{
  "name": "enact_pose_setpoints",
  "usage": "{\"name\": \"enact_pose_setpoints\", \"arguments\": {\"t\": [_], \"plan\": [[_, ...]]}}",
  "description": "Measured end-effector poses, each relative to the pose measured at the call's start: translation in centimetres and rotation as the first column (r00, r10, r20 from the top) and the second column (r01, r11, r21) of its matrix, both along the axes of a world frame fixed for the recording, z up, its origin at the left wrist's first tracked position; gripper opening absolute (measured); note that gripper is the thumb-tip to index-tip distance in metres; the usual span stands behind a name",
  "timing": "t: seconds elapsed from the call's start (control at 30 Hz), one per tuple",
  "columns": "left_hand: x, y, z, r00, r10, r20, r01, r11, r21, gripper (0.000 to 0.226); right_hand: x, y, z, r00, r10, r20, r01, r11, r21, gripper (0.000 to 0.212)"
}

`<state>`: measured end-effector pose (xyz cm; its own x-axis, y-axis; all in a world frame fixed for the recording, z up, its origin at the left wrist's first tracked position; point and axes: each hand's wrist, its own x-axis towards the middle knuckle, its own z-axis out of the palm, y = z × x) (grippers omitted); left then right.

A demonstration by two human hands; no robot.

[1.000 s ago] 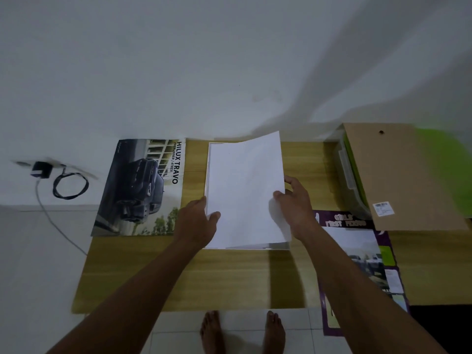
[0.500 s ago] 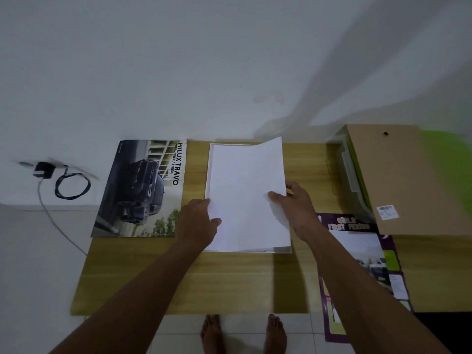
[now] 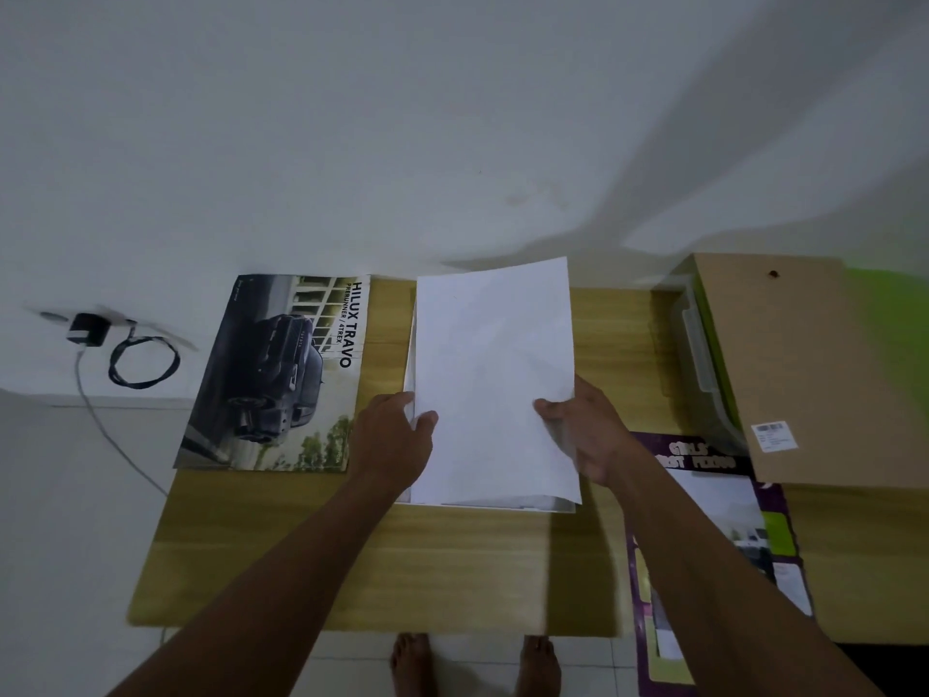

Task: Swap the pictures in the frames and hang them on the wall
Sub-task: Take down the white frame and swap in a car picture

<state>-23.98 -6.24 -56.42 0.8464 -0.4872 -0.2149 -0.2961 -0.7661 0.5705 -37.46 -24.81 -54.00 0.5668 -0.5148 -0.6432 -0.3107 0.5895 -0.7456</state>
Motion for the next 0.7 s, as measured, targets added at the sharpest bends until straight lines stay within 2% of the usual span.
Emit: {"name": "enact_pose_setpoints", "arguments": {"t": [0.2,0.4,0.47,0.57,0.7], "plan": [[0.5,-0.4,0.3,0.996,0.087,-0.010,-0.087,0.996,-0.036,0.036,-0.3,-0.4,0.1,0.999,0.039,0.023,-0.040,0.999,0.010,0.043],[0.6,-0.6,1.9,0.982,0.187,0.002,-0.185,0.976,-0.118,0.019,-0.3,-0.2,0.0,0.958,0.154,-0.242,-0.218,0.940,-0.263,0.030],[0.6,-0.6,2.6,0.981,0.192,0.005,-0.189,0.967,-0.170,0.016,-0.2,0.0,0.5,0.955,0.140,-0.263,-0.228,0.911,-0.344,0.041],[0.8,-0.7,3.3,0.981,0.192,-0.039,-0.195,0.954,-0.228,0.013,-0.1,0.5,1.3,0.966,0.146,-0.214,-0.226,0.876,-0.425,0.073],[1.1,-0.6,3.7,0.977,0.092,-0.191,-0.140,0.956,-0.258,0.030,-0.1,1.1,1.7,0.973,0.123,-0.195,-0.200,0.874,-0.442,0.075]]}}
